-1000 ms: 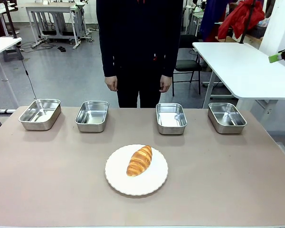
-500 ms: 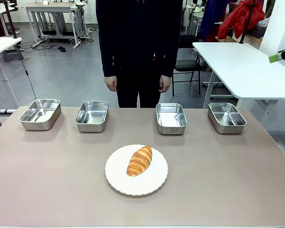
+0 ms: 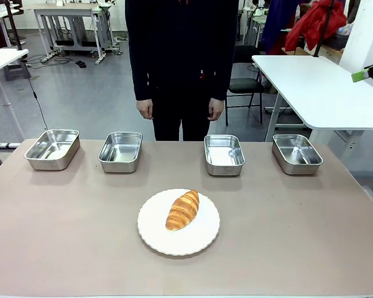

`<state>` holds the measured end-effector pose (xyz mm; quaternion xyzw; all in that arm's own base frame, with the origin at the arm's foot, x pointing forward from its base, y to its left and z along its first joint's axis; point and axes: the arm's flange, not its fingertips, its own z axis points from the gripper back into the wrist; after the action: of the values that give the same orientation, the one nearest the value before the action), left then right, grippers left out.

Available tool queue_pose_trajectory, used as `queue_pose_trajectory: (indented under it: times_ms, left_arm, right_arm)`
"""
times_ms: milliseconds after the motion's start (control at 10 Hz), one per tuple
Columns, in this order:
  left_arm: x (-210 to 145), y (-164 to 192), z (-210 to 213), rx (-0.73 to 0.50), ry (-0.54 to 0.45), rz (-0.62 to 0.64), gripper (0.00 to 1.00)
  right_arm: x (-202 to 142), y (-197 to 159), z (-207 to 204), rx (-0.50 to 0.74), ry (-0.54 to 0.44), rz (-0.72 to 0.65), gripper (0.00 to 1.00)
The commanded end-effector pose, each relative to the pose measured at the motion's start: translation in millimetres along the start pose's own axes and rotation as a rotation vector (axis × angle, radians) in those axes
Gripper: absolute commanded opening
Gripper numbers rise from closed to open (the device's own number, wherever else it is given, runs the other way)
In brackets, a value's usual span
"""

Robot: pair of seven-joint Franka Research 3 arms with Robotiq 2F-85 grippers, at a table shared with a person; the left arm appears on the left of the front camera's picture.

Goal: Place the bread in the container.
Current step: Place the Butter Roll into the Airtight Container indicated by the human.

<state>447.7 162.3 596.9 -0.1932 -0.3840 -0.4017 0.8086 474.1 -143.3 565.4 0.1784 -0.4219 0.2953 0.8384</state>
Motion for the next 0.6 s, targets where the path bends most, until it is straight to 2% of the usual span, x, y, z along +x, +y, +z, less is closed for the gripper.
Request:
queue_pose_trajectory:
  times_ms: [0, 500]
  left_arm:
    - [0.9, -1.0, 0.3, -0.004, -0.002, -0.006, 1.00]
    - [0.9, -1.0, 0.3, -0.004, -0.002, -0.006, 1.00]
  right_arm:
    - [1.3, 0.7, 0.0, 0.003, -0.007, 0.002, 1.00]
    - [1.3, 0.7, 0.0, 0.003, -0.007, 0.002, 1.00]
